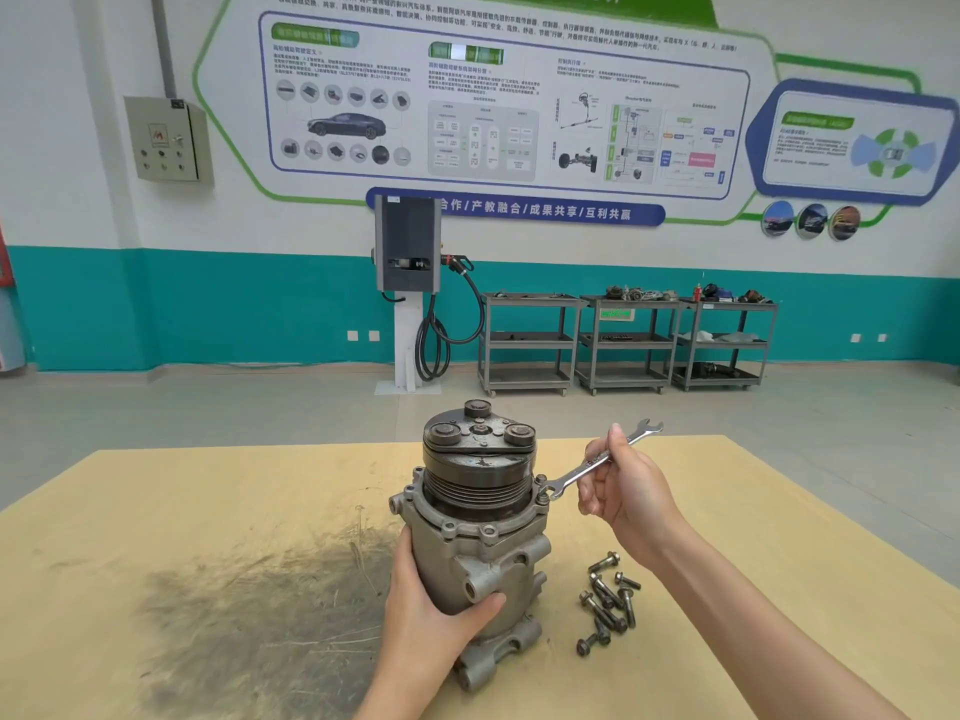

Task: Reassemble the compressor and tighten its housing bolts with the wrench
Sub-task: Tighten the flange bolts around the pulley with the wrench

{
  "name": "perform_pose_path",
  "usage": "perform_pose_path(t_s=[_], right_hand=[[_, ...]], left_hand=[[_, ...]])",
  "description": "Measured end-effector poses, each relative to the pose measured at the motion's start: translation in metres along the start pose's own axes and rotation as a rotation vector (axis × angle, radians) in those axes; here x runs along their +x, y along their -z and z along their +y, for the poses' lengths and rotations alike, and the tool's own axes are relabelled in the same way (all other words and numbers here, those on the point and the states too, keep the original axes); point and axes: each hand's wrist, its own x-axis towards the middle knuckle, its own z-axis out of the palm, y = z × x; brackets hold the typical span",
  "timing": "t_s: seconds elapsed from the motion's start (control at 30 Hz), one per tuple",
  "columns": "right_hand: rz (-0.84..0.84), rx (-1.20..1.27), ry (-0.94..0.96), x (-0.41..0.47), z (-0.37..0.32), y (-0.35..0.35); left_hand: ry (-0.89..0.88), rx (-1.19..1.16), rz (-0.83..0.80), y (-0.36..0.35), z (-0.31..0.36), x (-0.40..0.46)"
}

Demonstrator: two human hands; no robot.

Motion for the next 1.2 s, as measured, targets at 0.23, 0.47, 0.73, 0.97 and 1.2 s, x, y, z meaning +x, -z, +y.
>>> perform_pose_path(t_s=[0.23, 0.47, 0.73, 0.97, 1.2], right_hand=[[-0.032, -0.01, -0.068, 0.01, 0.001, -0.005], [-0.102, 0.048, -0.299, 0.021, -0.001, -0.007], [-0.129, 0.086, -0.276, 0.021, -0.002, -0.005], [-0.179, 0.031, -0.315, 0.023, -0.013, -0.005], [-0.151, -0.017, -0.269, 0.024, -0.013, -0.011]], left_hand=[[0.01, -0.007, -0.002, 0.0, 0.001, 0.0], [0.015, -0.022, -0.01, 0.0, 0.002, -0.001], [0.017, -0.014, -0.006, -0.001, 0.001, 0.0], [0.021, -0.014, -0.014, -0.001, 0.0, -0.001], [0.018, -0.009, -0.01, 0.0, 0.003, -0.002]])
